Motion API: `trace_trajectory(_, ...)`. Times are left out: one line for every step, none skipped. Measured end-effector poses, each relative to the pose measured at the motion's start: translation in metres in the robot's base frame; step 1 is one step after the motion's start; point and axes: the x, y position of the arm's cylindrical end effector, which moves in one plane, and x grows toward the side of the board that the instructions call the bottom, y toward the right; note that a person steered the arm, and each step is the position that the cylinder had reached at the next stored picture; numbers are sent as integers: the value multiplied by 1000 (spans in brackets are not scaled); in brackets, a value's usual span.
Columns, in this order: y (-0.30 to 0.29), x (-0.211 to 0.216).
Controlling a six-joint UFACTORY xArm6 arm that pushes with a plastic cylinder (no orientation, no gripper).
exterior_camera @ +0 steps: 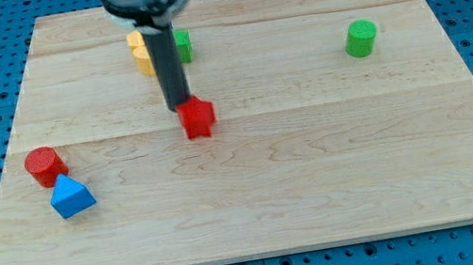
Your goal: Slide the red star closer to green circle
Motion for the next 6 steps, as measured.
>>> trace_trajectory(14,2)
trace_trajectory(-20,28)
trace_trajectory(-18,67)
trace_trajectory(43,63)
trace_trajectory(82,32)
trace_trajectory(23,31)
